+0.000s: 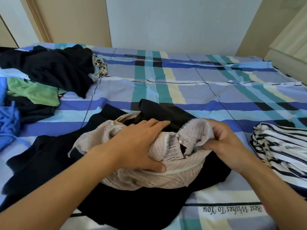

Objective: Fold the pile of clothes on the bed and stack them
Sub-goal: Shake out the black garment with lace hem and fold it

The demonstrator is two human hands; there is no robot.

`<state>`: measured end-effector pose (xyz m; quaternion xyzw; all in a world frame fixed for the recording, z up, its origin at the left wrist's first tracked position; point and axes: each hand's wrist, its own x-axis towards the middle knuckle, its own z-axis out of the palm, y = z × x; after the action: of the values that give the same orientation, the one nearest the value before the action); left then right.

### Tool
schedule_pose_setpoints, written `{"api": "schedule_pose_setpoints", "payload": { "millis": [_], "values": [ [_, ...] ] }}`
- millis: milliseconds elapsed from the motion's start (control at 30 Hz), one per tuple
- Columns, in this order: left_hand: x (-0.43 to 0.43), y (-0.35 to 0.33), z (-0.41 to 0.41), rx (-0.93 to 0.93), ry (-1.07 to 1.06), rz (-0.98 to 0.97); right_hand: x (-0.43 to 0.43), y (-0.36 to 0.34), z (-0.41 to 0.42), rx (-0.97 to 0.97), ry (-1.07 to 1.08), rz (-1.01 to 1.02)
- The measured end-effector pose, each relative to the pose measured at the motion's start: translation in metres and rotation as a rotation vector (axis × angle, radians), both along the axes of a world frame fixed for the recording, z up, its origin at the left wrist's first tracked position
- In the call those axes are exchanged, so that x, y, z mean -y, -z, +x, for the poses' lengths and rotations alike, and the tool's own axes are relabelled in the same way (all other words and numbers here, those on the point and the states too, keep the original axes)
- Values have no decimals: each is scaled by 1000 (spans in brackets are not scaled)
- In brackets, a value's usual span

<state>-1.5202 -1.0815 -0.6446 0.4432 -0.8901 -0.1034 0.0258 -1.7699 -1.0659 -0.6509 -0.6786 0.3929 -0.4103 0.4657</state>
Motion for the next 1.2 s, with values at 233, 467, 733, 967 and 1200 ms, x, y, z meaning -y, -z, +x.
{"api": "schedule_pose_setpoints", "payload": {
  "millis": [233, 467, 733, 967, 1200],
  "values": [
    [17, -5, 6, -298, -259, -9, 2, 7, 5, -116, 451, -180],
    [-2, -30, -12, -996, -563, 371, -13, 0, 44, -224, 489, 245],
    [4, -55, 2, -1695, -682, 880, -15, -3, 22, -1, 144, 303],
    [14, -55, 35, -1419, -615, 811, -4, -16, -10, -21, 299, 187],
    [24, 6, 9, -376, -374, 203, -6, -7, -8, 278, 292, 255]
  ]
}}
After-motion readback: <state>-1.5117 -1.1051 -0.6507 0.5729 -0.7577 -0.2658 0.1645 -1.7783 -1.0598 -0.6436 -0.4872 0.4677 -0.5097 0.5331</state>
